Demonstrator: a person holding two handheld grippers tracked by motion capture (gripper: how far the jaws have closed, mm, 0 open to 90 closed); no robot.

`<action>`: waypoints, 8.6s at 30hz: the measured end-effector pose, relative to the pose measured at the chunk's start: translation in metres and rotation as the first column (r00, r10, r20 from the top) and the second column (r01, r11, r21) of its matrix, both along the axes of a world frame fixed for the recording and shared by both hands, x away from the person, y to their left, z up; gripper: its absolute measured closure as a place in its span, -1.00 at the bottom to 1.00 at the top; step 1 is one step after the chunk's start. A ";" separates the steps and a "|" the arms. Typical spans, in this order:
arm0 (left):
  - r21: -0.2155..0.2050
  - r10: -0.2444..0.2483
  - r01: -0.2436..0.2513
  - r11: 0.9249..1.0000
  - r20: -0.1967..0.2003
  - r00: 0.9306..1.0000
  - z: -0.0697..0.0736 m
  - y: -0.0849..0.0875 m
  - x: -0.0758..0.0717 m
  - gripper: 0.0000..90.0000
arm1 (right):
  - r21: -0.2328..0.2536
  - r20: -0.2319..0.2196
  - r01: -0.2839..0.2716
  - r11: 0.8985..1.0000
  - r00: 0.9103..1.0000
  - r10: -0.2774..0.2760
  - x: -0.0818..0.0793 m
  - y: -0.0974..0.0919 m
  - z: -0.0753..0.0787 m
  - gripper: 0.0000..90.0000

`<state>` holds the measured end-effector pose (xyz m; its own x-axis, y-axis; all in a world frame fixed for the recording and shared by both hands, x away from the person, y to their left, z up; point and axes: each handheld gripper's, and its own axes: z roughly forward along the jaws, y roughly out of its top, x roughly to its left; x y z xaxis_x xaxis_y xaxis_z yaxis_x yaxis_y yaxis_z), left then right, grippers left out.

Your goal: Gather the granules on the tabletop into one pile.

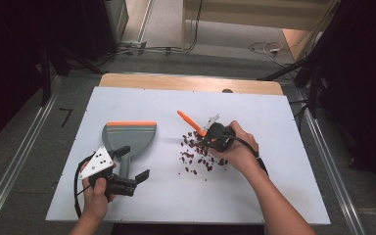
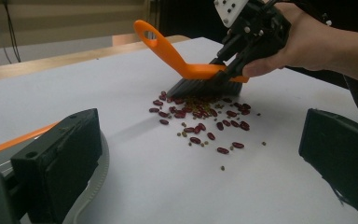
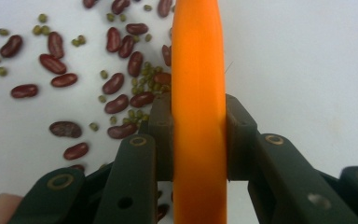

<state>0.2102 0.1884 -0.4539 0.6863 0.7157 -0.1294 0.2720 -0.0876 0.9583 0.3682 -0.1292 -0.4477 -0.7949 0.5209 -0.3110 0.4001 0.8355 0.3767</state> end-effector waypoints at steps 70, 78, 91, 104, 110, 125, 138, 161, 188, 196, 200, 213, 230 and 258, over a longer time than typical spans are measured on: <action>0.010 -0.003 0.003 1.000 -0.006 1.000 -0.002 0.001 0.001 -1.00 | 0.027 0.080 -0.229 0.973 0.971 0.226 -0.030 0.022 0.031 0.53; 0.001 0.000 0.000 1.000 -0.002 1.000 -0.002 0.003 0.000 -1.00 | 0.118 -0.116 -0.259 0.959 0.955 0.272 -0.055 0.042 0.041 0.53; 0.003 -0.001 0.001 1.000 0.001 1.000 -0.001 0.003 -0.001 -1.00 | 0.195 -0.315 -0.187 0.963 0.918 0.242 -0.057 0.059 0.008 0.53; 0.005 -0.001 0.001 1.000 -0.002 1.000 -0.001 0.003 0.000 -1.00 | 0.238 -0.321 -0.060 0.969 0.937 0.136 -0.017 0.031 0.003 0.52; 0.003 -0.001 0.001 1.000 -0.002 1.000 -0.001 0.002 -0.001 -1.00 | 0.227 -0.299 -0.069 0.971 0.945 0.136 -0.006 0.028 0.005 0.52; 0.004 0.002 -0.002 1.000 -0.006 1.000 -0.001 0.002 0.000 -1.00 | 0.206 -0.224 -0.136 0.969 0.957 0.182 0.007 0.017 0.007 0.52; 0.008 0.000 0.000 1.000 -0.011 1.000 -0.002 0.002 0.001 -1.00 | 0.288 -0.223 -0.164 0.943 0.947 0.233 -0.002 -0.010 0.027 0.53; 0.004 0.000 0.000 1.000 -0.014 1.000 -0.003 0.002 0.001 -1.00 | 0.269 -0.183 -0.216 0.939 0.945 0.270 0.008 -0.032 0.008 0.53; 0.007 0.009 -0.009 1.000 -0.018 1.000 -0.003 0.005 0.002 -1.00 | 0.488 -0.416 0.471 0.735 0.866 -0.279 0.017 0.040 -0.015 0.53; 0.014 0.005 -0.005 1.000 -0.018 1.000 -0.003 0.002 0.001 -1.00 | 0.437 -0.401 0.508 0.742 0.849 -0.345 0.016 0.024 -0.018 0.50; 0.016 0.004 -0.004 1.000 -0.018 1.000 -0.003 0.001 0.000 -1.00 | 0.431 -0.404 0.522 0.737 0.841 -0.360 0.014 0.014 -0.018 0.50; 0.013 0.006 -0.005 1.000 -0.018 1.000 -0.002 0.002 0.000 -1.00 | 0.423 -0.414 0.562 0.711 0.818 -0.400 0.010 -0.022 -0.018 0.50; 0.012 0.004 -0.004 1.000 -0.018 1.000 -0.003 0.001 0.001 -1.00 | 0.411 -0.408 0.582 0.701 0.805 -0.430 0.006 -0.050 -0.016 0.49; 0.012 0.008 -0.008 1.000 -0.017 1.000 -0.002 0.002 0.000 -1.00 | 0.410 -0.407 0.605 0.683 0.791 -0.456 0.003 -0.080 -0.015 0.49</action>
<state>0.2102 0.1900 -0.4557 0.6786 0.7224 -0.1327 0.2889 -0.0964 0.9525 0.3707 -0.2088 -0.4627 -0.3423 0.8959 0.2833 0.8558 0.1728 0.4876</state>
